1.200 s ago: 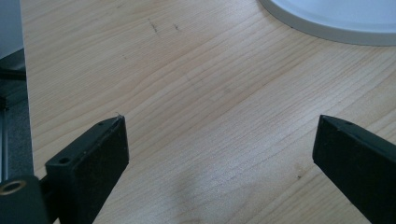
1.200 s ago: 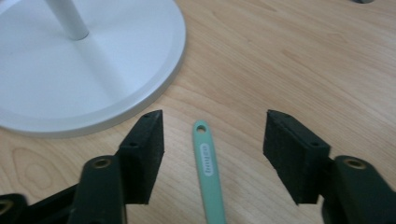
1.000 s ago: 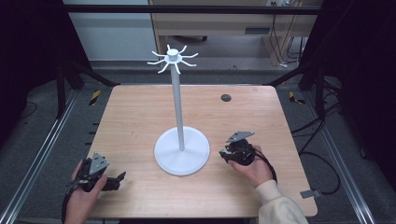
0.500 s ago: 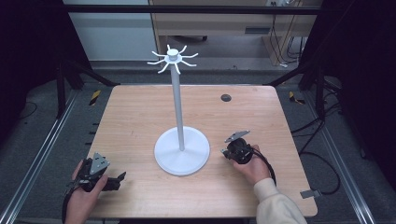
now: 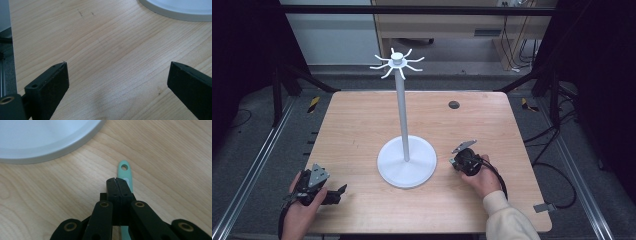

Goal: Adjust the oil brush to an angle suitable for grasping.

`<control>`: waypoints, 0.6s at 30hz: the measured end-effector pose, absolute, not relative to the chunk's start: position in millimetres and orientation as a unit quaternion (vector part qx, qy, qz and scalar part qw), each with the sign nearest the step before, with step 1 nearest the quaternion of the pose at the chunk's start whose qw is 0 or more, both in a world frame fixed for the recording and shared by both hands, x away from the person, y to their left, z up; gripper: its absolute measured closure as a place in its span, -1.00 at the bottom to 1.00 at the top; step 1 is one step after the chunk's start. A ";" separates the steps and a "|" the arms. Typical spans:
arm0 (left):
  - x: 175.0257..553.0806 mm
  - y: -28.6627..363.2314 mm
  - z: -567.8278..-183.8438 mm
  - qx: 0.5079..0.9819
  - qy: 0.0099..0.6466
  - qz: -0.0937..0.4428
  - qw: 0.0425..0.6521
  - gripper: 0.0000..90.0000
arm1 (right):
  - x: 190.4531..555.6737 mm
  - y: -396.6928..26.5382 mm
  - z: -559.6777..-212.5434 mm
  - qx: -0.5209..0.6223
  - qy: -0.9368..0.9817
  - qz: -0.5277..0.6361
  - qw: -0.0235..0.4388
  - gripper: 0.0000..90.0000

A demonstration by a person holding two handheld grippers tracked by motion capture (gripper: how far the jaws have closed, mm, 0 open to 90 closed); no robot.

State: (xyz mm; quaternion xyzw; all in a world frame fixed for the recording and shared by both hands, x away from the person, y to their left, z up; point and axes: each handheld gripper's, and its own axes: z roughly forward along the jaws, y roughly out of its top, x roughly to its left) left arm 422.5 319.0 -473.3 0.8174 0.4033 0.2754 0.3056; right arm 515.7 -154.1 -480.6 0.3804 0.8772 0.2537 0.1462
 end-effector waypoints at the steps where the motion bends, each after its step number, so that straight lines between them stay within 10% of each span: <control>1: 422.4 318.9 -473.4 0.817 0.404 0.275 0.306 -0.93 | 516.5 -154.7 -480.3 0.383 0.877 0.250 0.150 1.00; 18: 422.2 317.9 -473.5 0.819 0.402 0.274 0.306 -0.93 | 513.8 -190.2 -455.7 0.456 0.839 0.251 0.158 0.97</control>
